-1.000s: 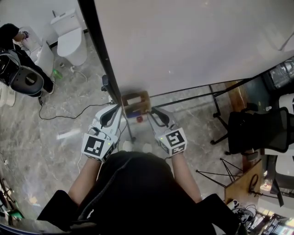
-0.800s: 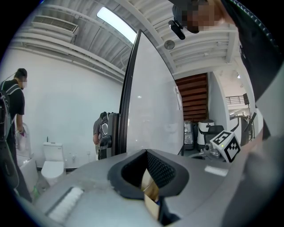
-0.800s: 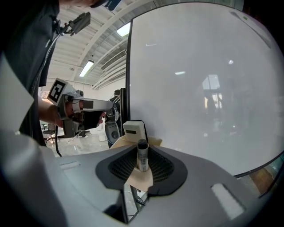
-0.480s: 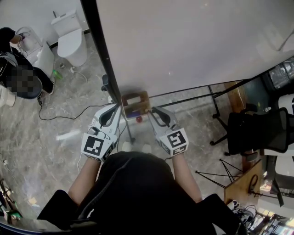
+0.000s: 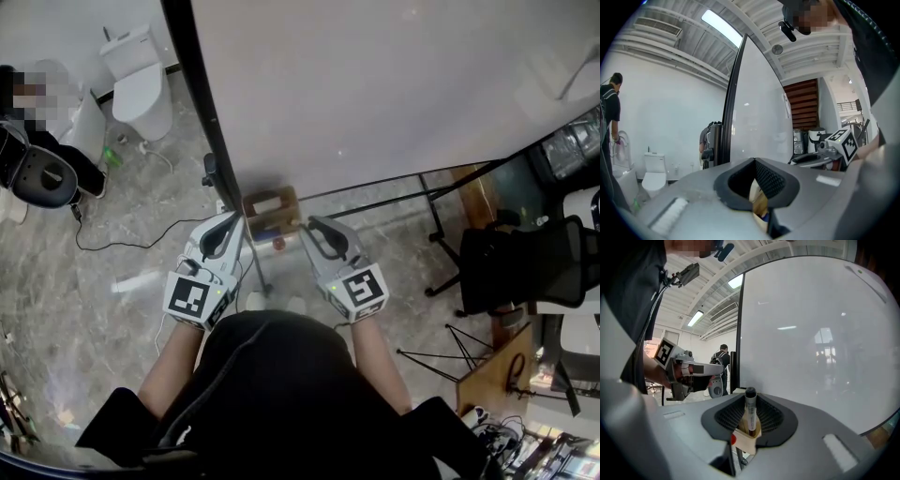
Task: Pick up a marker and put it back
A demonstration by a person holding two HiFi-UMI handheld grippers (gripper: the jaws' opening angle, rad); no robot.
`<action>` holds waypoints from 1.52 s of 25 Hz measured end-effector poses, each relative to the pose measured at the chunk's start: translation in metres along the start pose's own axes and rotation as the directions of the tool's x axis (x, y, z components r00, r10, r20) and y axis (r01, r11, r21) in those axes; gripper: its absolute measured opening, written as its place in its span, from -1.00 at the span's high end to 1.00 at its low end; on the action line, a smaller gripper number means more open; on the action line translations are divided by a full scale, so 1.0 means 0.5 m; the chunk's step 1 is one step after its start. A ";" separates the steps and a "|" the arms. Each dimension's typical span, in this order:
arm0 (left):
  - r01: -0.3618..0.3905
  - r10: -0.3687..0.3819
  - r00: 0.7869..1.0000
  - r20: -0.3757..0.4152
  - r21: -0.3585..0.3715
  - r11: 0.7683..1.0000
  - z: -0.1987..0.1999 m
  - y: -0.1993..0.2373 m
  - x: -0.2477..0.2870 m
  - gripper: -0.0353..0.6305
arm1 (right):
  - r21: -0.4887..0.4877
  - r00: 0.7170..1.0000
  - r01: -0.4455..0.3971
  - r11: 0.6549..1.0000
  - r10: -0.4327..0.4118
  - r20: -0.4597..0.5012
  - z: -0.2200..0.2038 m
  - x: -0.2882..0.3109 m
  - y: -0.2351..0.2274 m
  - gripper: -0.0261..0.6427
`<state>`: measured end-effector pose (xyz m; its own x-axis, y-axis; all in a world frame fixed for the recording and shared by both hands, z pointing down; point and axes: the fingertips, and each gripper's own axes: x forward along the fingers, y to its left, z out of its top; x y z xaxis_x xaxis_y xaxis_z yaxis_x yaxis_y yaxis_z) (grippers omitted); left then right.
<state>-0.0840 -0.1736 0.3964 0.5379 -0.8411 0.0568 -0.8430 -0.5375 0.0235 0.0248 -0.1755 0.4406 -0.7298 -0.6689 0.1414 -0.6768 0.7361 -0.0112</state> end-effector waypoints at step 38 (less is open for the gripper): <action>0.034 -0.036 0.995 0.093 0.025 0.999 0.095 -0.043 -0.003 0.88 | -0.077 0.972 0.062 0.995 -0.042 0.231 0.213 -0.146 0.015 0.67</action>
<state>-0.0660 -0.1639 0.3482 0.5668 -0.8230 -0.0373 -0.8235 -0.5672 0.0003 0.0626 -0.1325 0.3246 -0.7029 -0.7054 -0.0911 -0.7112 0.6992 0.0733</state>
